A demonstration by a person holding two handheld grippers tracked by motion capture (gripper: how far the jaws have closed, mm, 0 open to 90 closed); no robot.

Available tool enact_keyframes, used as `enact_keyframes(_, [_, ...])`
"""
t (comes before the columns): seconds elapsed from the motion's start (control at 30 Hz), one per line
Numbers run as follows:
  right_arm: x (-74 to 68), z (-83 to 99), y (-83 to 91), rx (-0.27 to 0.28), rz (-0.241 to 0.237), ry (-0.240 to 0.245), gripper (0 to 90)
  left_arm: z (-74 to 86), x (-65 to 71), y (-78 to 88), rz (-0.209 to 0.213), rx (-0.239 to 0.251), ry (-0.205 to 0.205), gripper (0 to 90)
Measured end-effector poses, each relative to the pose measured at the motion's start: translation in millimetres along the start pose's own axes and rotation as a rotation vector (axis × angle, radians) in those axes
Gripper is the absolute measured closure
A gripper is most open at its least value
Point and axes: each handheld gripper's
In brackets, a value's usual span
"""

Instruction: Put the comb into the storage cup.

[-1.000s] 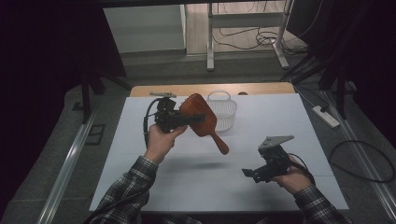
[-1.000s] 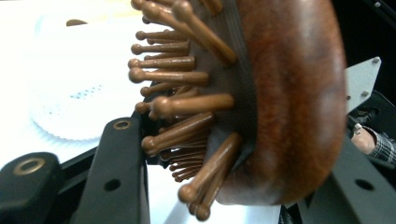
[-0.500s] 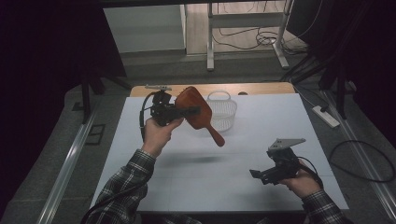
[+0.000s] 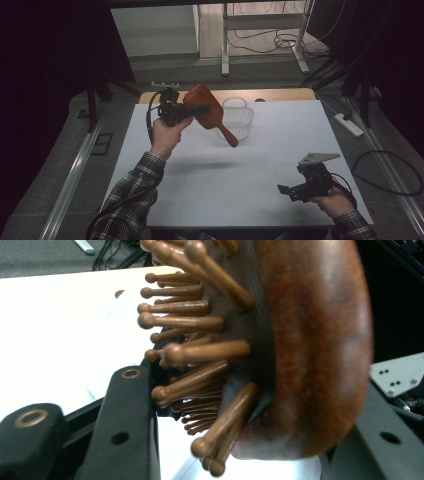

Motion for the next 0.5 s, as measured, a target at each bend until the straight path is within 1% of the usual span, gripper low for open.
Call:
enact_keyframes(0.17, [1.4,6.1,5.0,-0.001,0.021,-0.009,0.0,-8.1,-2.0,2.5,-0.016,0.012,0.002,53.4])
enact_keyframes(0.3, [3.4,10.5,9.5,0.009,0.026,-0.030,0.0,-13.0,-4.2,2.0,-0.020,0.019,0.009,53.4])
enact_keyframes(0.5, [5.8,17.4,17.1,0.011,0.041,-0.054,0.0,-20.4,-7.7,-0.6,-0.040,0.029,0.017,53.4])
Point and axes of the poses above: each handheld gripper's, and its own axes: y roughly backward along the jaws, z roughly out of its underside, x roughly to its right, and after that the axes turned 6 degrees about -z, right-handed
